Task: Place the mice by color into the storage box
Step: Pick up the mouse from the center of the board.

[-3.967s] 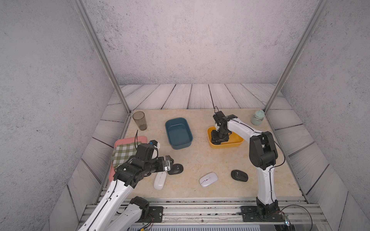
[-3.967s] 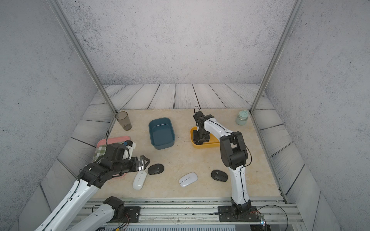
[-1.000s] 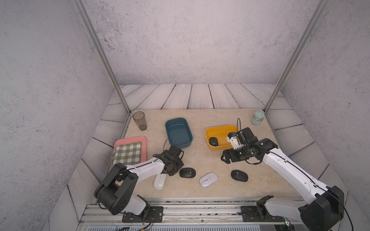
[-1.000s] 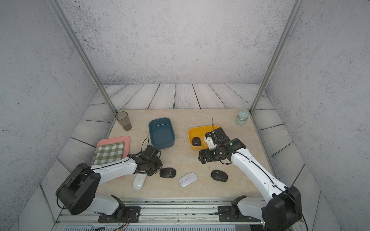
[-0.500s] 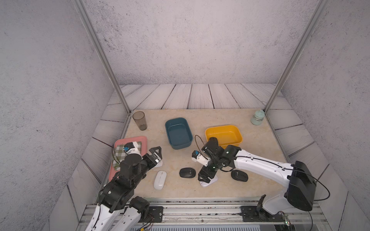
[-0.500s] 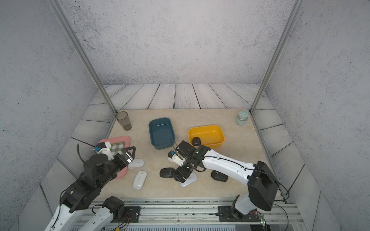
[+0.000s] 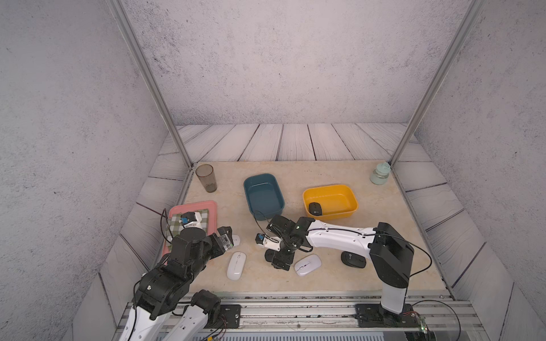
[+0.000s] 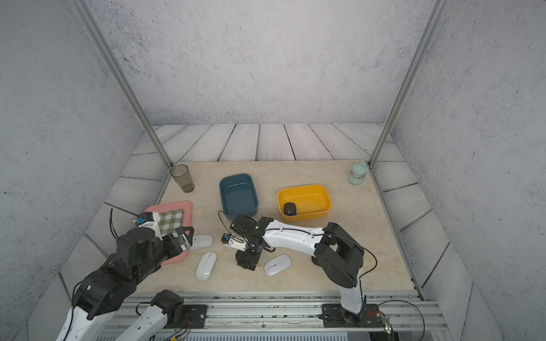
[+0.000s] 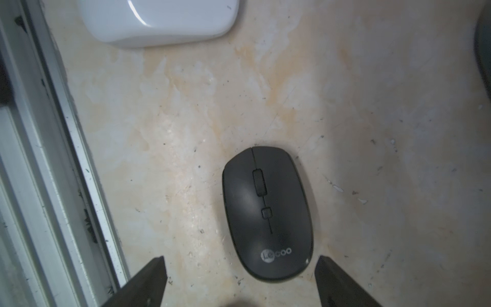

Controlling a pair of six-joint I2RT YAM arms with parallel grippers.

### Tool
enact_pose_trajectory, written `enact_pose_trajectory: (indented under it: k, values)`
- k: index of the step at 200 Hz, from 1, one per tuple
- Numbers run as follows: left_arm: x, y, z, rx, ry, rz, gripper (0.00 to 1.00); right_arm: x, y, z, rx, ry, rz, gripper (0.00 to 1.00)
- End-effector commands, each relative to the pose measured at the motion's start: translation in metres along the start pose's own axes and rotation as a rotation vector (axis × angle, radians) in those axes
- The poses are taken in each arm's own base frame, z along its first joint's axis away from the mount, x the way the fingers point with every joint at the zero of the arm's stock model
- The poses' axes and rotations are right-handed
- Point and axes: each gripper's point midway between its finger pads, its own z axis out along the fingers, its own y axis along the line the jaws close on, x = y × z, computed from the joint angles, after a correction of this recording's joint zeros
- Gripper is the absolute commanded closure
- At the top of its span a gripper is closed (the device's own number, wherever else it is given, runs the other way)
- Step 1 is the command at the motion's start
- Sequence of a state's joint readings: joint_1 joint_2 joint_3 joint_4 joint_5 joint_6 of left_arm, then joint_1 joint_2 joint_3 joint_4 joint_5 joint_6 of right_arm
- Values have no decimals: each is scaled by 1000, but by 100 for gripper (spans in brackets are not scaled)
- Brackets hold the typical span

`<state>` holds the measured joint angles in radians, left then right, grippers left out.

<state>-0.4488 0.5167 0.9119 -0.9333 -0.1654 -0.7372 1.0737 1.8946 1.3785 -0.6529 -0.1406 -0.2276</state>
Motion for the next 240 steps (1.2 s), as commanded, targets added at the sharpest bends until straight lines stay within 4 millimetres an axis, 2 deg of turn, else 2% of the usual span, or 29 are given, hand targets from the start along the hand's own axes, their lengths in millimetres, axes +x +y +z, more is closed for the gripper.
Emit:
enact_pose_trajectory:
  k: [1,35,58,99,145,187,203,228,240]
  values:
    - [-2,4,-2,-27,0,33,2,1,-4,21,25,40,-51,9]
    - [-4,6,-5,-41,-6,53,2,3,-13,38,81,79,-78,13]
    - [-5,7,-5,-46,-8,60,2,1,-16,41,92,65,-68,20]
    - [-3,8,-3,-49,-3,70,2,7,-19,46,116,72,-64,23]
    - [1,10,-1,-51,0,67,2,15,-16,60,87,106,-62,38]
    - [2,12,-2,-54,-1,69,2,13,-15,55,90,85,-56,46]
    - [3,12,-1,-53,1,69,2,13,-15,51,98,77,-53,44]
    - [3,12,-1,-51,0,68,2,9,-17,42,115,51,-42,27]
    - [3,12,-1,-51,1,68,2,7,-18,36,126,40,-42,22]
